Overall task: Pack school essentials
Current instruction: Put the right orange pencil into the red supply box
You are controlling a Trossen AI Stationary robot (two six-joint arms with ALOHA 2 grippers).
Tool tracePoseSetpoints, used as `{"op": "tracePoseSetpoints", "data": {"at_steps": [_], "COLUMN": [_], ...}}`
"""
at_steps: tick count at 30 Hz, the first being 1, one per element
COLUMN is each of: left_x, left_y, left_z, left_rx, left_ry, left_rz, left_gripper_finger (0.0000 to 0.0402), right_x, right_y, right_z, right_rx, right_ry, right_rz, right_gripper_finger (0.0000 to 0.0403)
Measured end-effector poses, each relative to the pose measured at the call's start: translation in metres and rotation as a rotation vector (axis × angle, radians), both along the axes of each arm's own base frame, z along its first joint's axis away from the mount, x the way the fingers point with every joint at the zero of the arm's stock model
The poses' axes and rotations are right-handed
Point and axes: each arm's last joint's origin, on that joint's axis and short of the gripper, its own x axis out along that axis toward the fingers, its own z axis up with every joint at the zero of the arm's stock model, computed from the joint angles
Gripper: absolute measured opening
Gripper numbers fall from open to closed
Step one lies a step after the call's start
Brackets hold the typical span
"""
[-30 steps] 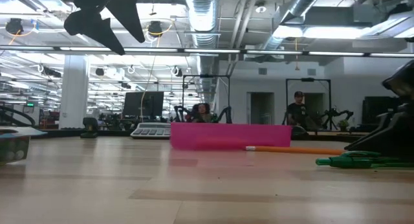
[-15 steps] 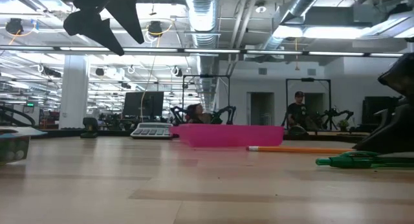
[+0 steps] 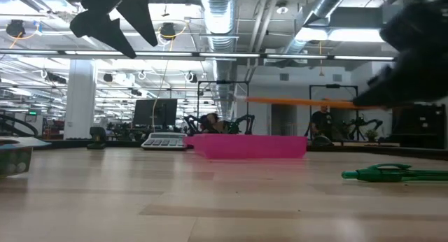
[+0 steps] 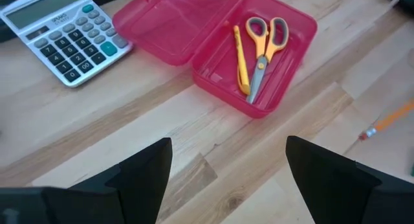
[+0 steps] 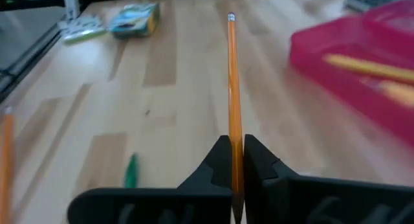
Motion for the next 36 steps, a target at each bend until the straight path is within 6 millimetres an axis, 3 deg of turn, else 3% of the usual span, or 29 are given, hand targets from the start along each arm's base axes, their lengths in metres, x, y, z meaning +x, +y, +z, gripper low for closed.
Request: {"op": "tracePoseSetpoints", "data": {"at_steps": [11,21,27,36], "left_x": [0.0,0.0,0.0,0.0], "left_y": [0.0,0.0,0.0,0.0], "left_z": [0.0,0.0,0.0,0.0], "left_rx": [0.001,-0.001,-0.004,-0.013], "left_ry": [-0.002,-0.004,-0.009,-0.017], "left_rz": [0.002,0.005,0.012,0.024], "left_gripper_finger": [0.0297,0.0297,0.0297,0.0297], "right_x": [0.032,0.045,0.055,0.092], "right_y": [-0.076,-0.15,-0.173,-0.201], "right_z": [0.027,0.046,0.039,0.026], "right_rx": [-0.259,-0.375,-0.427,-0.42], "right_ry": [0.128,0.177,0.255,0.339], "right_rz": [0.109,0.186,0.265,0.264], "right_gripper_finger": [0.0012,0.0013,0.0019,0.002]}}
